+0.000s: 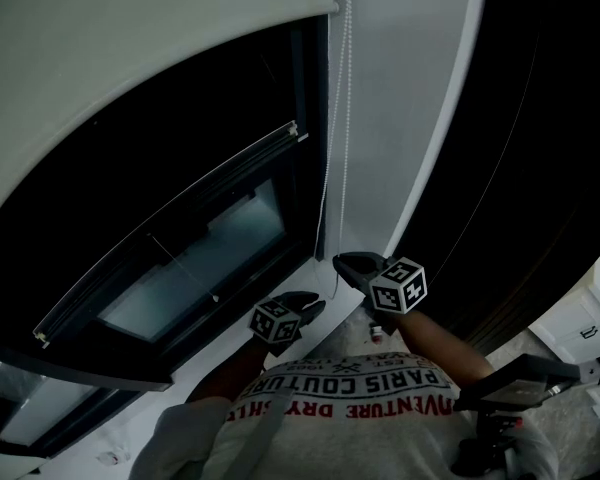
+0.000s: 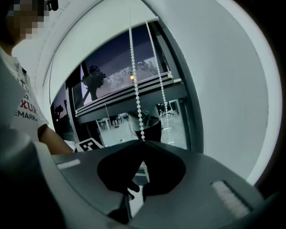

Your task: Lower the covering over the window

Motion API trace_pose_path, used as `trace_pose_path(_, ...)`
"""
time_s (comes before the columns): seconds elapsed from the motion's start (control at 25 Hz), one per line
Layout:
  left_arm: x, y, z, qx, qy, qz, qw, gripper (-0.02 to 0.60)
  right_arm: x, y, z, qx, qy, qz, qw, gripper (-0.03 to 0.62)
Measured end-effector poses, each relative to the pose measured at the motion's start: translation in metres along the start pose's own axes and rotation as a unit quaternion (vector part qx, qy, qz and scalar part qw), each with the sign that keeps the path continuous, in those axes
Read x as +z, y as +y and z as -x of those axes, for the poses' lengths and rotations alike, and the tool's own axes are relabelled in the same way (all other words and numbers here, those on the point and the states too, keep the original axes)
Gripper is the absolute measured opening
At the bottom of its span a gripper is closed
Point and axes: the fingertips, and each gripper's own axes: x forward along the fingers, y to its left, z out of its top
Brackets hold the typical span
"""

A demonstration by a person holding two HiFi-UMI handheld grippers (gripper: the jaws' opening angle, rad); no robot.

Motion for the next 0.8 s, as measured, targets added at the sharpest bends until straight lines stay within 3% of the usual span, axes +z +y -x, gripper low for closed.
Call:
trace_pose_path(0.16,0.069,-0.003,0.027,-0.008,-0.059,-0.031,0.9977,0.109,0.001,-0.001,0.004,0.000,-0.003,-0.002,1.000,0.008)
trace_pose_path(0.36,0.184,-0.025,0.062,-0.021,-0.143,-0.090,0.9854,0.109,-0.001,0.000,0.009,0.001,-0.004,-0.003,1.000,0.008)
trace_pose_path(0.48,0.246,-0.051,0.076,-0.038,-0.169,-0.128,0.9766,0.109,-0.001,-0.001,0.011,0.003,-0.004,-0.003,1.000,0.008)
trace_pose_path(0.6,0.297,-0.072,0.089,-0.056,-0.200,-0.127,0.9699,0.109,-0.001,0.000,0.011,0.006,-0.003,-0.002,1.000,0.008)
trace_pose_path(0.8,0.345,-0.090,0.092,-0.064,-0.205,-0.139,0.9669,0.109,-0.001,0.000,0.007,0.012,-0.002,0.000,1.000,0.008)
